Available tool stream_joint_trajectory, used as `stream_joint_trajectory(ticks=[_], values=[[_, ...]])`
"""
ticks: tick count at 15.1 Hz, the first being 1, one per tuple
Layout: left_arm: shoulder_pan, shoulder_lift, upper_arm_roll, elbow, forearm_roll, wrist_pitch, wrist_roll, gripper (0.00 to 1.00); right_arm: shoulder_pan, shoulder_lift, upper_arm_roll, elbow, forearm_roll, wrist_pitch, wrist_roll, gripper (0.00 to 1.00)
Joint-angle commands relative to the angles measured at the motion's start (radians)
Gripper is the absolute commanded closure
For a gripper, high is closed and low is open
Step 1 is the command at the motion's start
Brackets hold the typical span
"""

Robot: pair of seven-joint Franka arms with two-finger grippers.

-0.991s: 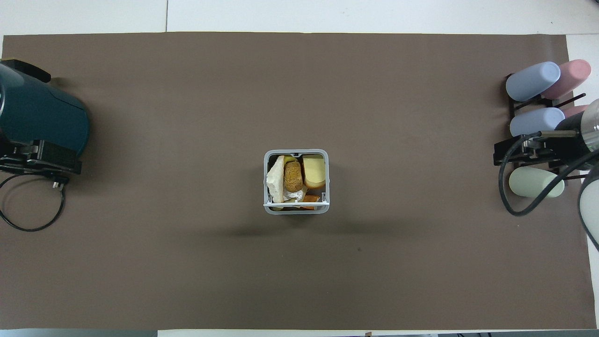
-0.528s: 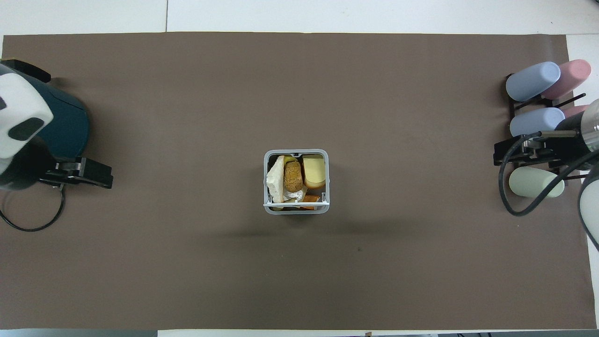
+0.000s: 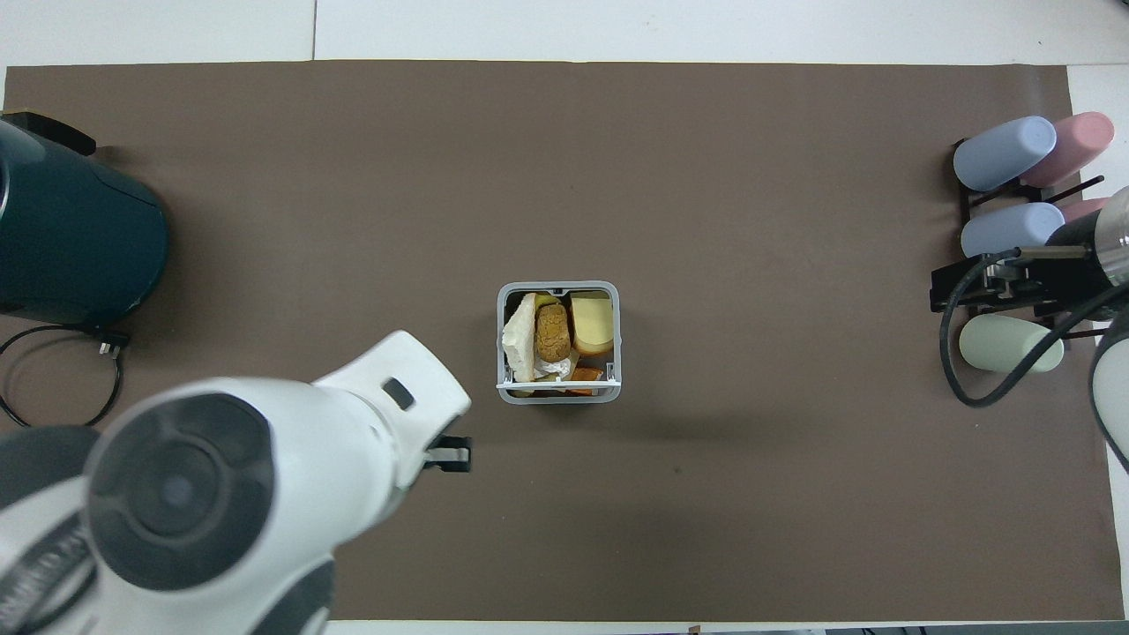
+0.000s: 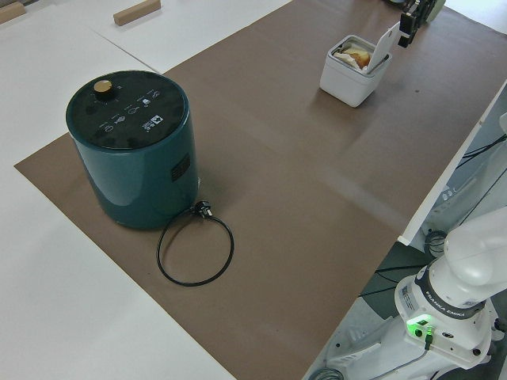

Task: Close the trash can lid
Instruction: 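Swing the left gripper toward the white trash can's raised lid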

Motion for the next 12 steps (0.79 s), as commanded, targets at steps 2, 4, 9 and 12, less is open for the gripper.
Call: stream_joint_trajectory(ticks=[2,4,9,12], values=[[-0.093,0.078,0.027,-0.03,-0.001,0.139,-0.122,1.0,-0.014,-0.005,0.009,-0.001,-0.004,-0.009,-0.023,0.0],[-0.101,0.114,0.027,-0.028,-0.001,0.208,-0.168,1.0,-0.014,-0.005,0.009,-0.001,-0.003,-0.009,-0.023,0.0],[-0.029,0.174,0.029,0.041,-0.001,0.278,-0.202,1.0,-0.014,-0.005,0.009,-0.001,-0.004,-0.009,-0.023,0.0],[0.01,0.232,0.029,0.108,-0.001,0.286,-0.205,1.0,-0.014,-0.005,0.009,-0.001,-0.003,-0.009,-0.023,0.0]])
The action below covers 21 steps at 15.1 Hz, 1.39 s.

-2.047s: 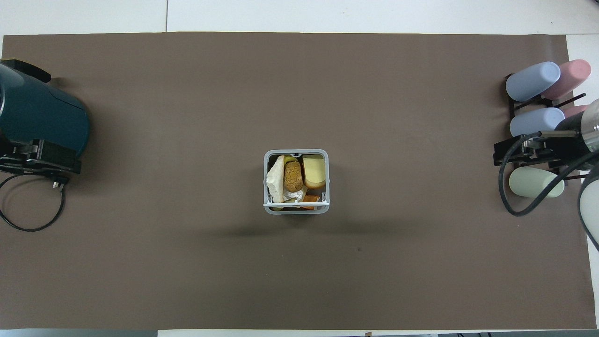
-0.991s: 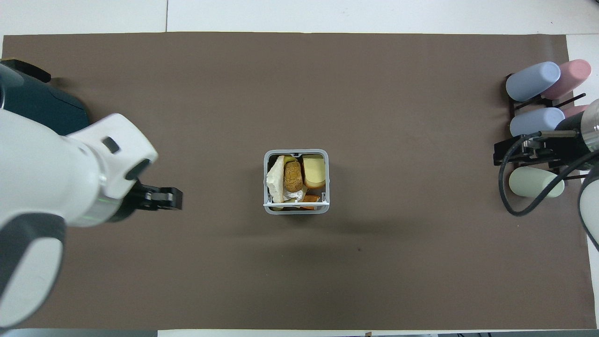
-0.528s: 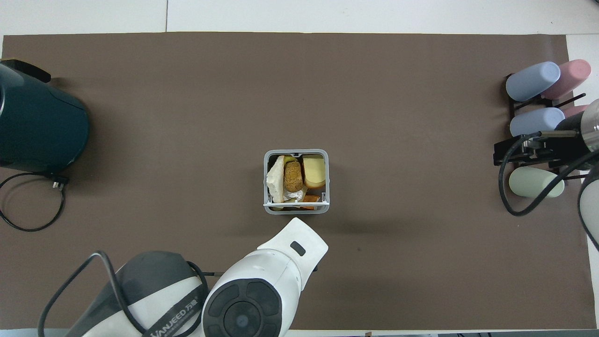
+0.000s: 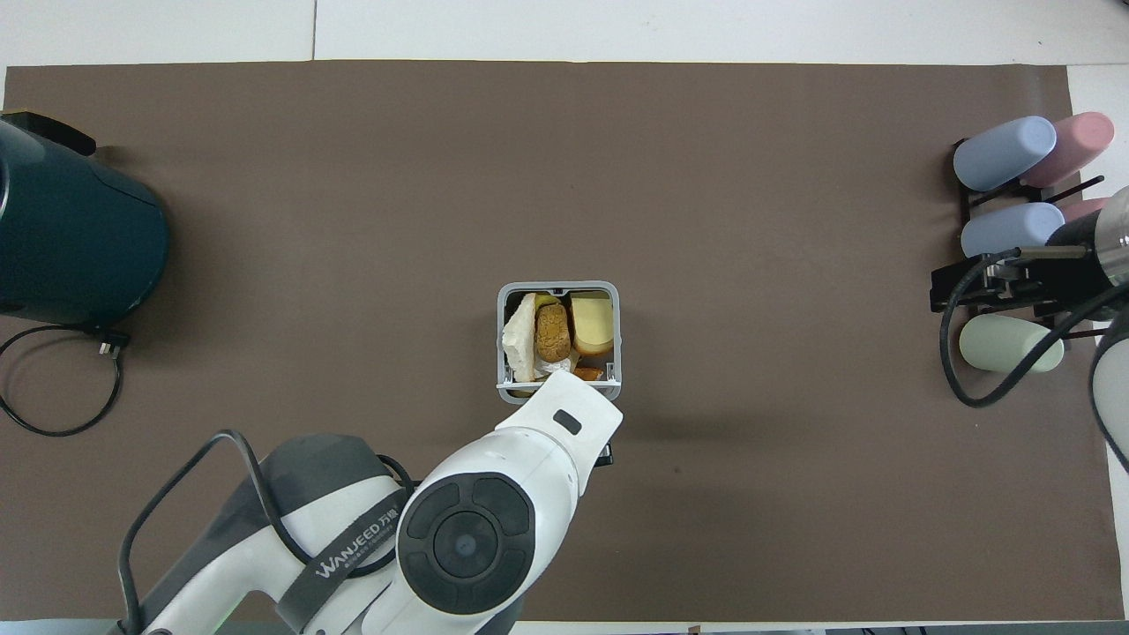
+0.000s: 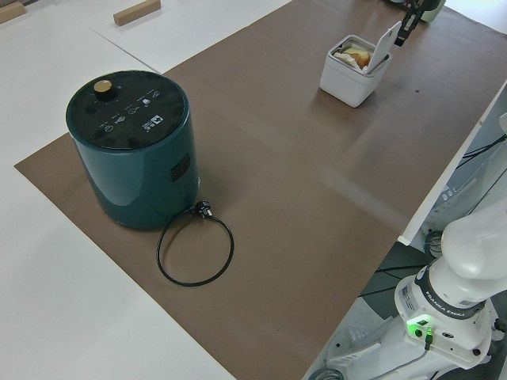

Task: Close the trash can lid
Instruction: 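Swing the left gripper toward the white trash can's raised lid, then push the lid down over the can opening with the left gripper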

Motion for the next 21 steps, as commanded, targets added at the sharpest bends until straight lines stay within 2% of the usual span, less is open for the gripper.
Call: stream_joint_trajectory(ticks=[1,11,21], values=[[0.037,0.066,-0.005,0.076,-0.001,0.014,-0.018,1.0,-0.014,-0.005,0.009,-0.001,-0.004,-0.009,-0.023,0.0],[0.086,0.187,0.003,0.082,0.005,0.18,-0.044,1.0,-0.014,-0.005,0.008,-0.001,-0.003,-0.009,-0.023,0.0],[0.108,0.257,0.003,0.077,0.011,0.266,-0.038,1.0,-0.014,-0.005,0.009,-0.001,-0.004,-0.009,-0.023,0.0]])
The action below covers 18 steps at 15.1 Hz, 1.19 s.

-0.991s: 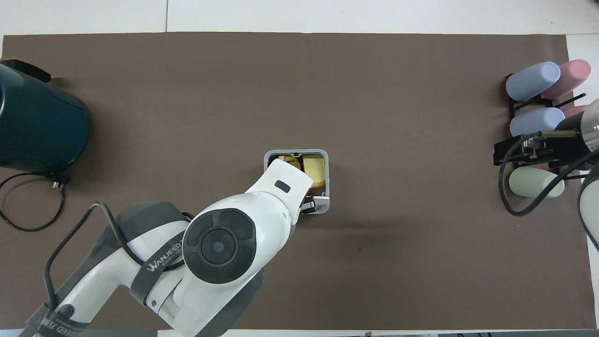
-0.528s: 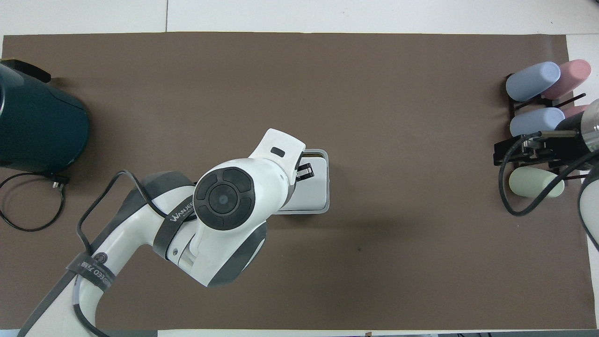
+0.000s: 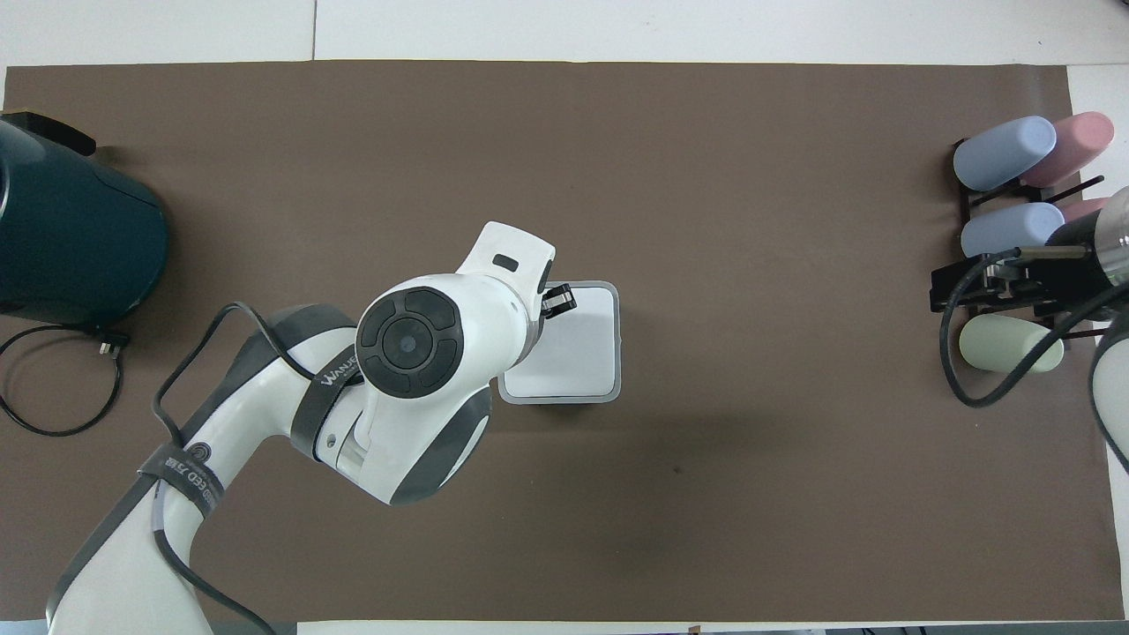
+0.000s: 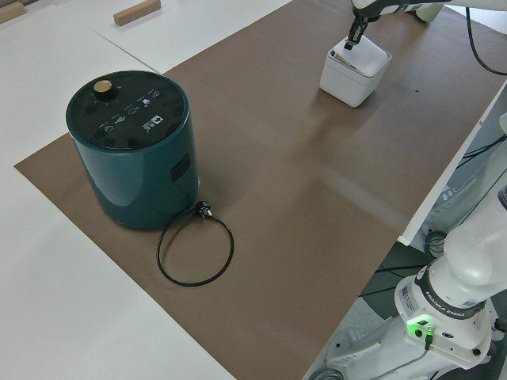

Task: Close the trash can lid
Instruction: 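Press the lid flat onto the can with the left gripper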

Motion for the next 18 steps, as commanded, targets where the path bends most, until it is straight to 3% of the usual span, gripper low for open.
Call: stream_joint_trajectory(ticks=[1,13,18], values=[[0.001,0.033,-0.004,0.016,0.012,0.025,-0.003,1.0,-0.014,-0.005,0.008,-0.001,-0.003,-0.009,-0.023,0.0],[-0.034,0.094,-0.004,0.008,0.043,0.057,-0.012,1.0,-0.014,-0.005,0.009,-0.001,-0.004,-0.009,-0.023,0.0],[-0.025,0.12,-0.004,0.05,0.043,0.076,-0.038,1.0,-0.014,-0.005,0.009,-0.001,-0.003,-0.009,-0.023,0.0]])
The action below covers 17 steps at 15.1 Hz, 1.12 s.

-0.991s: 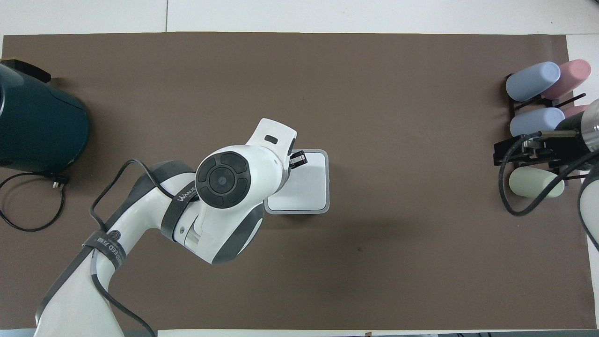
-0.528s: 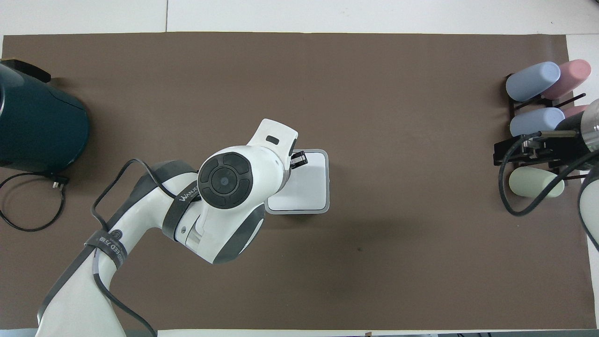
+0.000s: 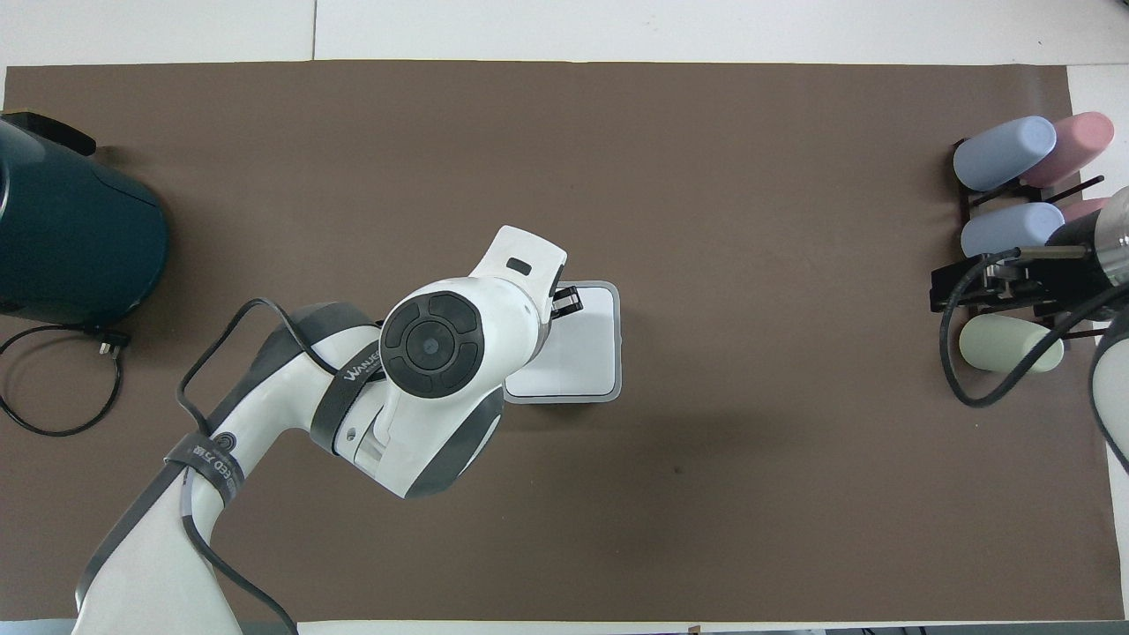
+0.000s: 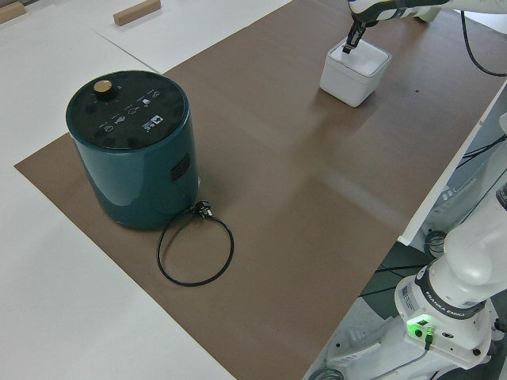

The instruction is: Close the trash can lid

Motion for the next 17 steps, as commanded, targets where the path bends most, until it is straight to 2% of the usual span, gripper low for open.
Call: stream_joint_trajectory(ticks=[1,7,9,14,17], values=[[-0.017,0.084,0.001,0.036,0.013,0.044,-0.031,1.0,-0.014,-0.005,0.009,-0.001,-0.004,-0.009,-0.023,0.0],[-0.016,0.087,0.001,0.054,0.014,0.025,-0.029,1.0,-0.014,-0.005,0.008,-0.001,-0.004,-0.009,-0.023,0.0],[-0.004,0.069,0.001,0.085,0.014,-0.057,-0.02,1.0,-0.014,-0.005,0.009,-0.001,-0.004,-0.009,-0.023,0.0],[0.061,0.015,0.0,0.232,0.006,-0.323,0.048,1.0,-0.014,-0.005,0.009,-0.001,-0.004,-0.009,-0.023,0.0],[0.114,-0.043,0.003,0.243,0.003,-0.421,0.11,1.0,-0.014,-0.005,0.009,-0.001,-0.003,-0.009,-0.023,0.0]])
